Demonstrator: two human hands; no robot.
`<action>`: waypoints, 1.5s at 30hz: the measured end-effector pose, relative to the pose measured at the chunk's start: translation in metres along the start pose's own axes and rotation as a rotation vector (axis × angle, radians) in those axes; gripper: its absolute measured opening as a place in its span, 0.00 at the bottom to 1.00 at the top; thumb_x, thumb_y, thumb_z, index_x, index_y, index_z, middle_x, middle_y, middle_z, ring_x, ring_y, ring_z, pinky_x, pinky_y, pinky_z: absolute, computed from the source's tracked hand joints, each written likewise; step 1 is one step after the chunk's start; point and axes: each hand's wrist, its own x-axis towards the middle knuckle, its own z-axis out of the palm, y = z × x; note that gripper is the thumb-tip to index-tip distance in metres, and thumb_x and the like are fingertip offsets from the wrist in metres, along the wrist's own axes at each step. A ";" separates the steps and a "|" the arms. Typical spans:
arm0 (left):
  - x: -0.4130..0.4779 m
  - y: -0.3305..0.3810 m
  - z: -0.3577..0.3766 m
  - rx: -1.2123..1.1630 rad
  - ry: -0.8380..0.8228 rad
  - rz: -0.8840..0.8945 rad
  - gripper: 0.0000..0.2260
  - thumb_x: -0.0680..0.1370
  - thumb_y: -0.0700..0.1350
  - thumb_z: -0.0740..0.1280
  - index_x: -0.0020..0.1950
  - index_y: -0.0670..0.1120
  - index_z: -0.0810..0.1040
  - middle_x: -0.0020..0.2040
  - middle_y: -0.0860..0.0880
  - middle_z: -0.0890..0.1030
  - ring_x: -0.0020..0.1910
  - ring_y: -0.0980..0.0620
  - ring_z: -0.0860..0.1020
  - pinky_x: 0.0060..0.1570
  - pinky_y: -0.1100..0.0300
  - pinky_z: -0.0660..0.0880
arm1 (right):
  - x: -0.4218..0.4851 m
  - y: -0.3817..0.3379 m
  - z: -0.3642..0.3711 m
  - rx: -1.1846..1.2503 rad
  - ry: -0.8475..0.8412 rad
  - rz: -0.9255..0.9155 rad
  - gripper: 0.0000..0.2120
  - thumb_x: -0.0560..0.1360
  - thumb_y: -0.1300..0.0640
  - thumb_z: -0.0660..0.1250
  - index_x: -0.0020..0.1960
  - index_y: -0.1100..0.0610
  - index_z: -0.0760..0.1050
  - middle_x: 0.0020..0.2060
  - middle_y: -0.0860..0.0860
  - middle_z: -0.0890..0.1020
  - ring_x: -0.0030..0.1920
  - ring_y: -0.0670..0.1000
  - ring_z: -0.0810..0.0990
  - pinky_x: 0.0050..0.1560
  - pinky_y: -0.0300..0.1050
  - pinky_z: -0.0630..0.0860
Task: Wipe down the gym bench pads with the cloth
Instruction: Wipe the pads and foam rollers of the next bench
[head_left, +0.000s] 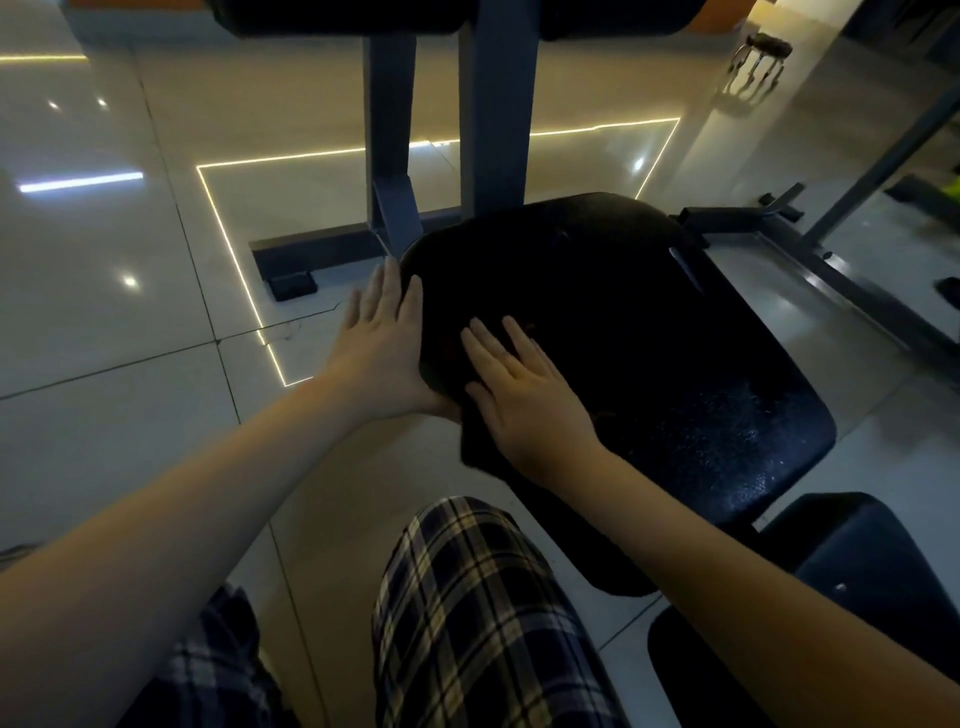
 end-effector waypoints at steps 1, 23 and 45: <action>-0.001 0.000 0.001 0.000 -0.001 -0.012 0.66 0.61 0.71 0.73 0.80 0.42 0.35 0.80 0.41 0.35 0.78 0.44 0.35 0.77 0.47 0.36 | -0.020 0.004 0.001 -0.019 0.016 -0.045 0.27 0.82 0.47 0.48 0.78 0.56 0.56 0.77 0.50 0.59 0.78 0.55 0.51 0.77 0.54 0.52; 0.006 0.003 -0.004 -0.154 -0.064 -0.001 0.73 0.55 0.69 0.78 0.77 0.41 0.29 0.80 0.43 0.35 0.78 0.47 0.34 0.75 0.47 0.33 | 0.173 0.001 -0.006 0.017 0.045 0.202 0.25 0.84 0.49 0.47 0.79 0.54 0.53 0.79 0.49 0.56 0.79 0.54 0.45 0.78 0.53 0.47; 0.002 0.021 0.001 -0.243 -0.183 -0.096 0.73 0.48 0.71 0.72 0.78 0.47 0.31 0.75 0.45 0.24 0.76 0.42 0.29 0.77 0.45 0.42 | -0.085 0.048 0.002 -0.102 0.080 0.068 0.25 0.83 0.45 0.44 0.77 0.54 0.58 0.76 0.50 0.63 0.77 0.56 0.54 0.73 0.55 0.55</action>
